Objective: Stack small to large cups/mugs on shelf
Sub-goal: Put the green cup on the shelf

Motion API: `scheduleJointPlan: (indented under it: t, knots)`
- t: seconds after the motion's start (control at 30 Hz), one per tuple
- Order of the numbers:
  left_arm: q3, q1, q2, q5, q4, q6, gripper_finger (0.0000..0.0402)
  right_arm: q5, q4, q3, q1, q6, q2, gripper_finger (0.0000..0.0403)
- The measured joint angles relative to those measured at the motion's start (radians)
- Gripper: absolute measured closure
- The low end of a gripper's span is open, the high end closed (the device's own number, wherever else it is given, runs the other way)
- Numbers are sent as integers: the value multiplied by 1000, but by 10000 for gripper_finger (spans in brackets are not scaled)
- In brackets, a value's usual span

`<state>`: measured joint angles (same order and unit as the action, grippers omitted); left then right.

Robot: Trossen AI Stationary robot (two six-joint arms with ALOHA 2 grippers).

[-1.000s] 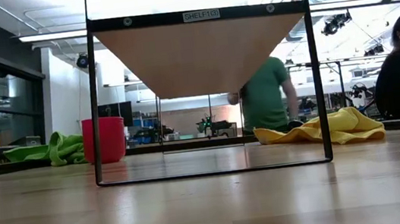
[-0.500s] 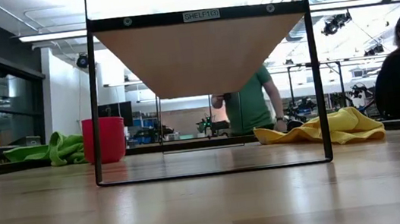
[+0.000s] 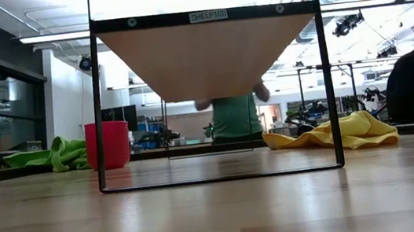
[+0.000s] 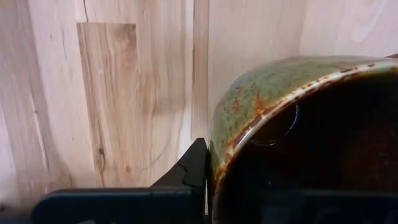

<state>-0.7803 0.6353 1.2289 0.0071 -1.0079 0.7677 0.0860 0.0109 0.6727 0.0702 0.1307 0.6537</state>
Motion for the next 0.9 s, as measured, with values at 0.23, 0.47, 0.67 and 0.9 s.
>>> scheduleJointPlan:
  t: [0.23, 0.47, 0.67, 0.9]
  knots:
    - [-2, 0, 0, 0, -9, 0, 371, 0, 0, 0, 0, 0, 0, 308]
    - [-85, -20, -31, 3, -106, 12, 379, 0, 0, 0, 0, 0, 0, 308]
    - [-216, -120, -124, -19, -186, 25, 379, 0, 0, 0, 0, 0, 1, 308]
    - [-396, -307, -205, -171, -178, -24, 379, 0, 3, 0, 0, 0, 1, 308]
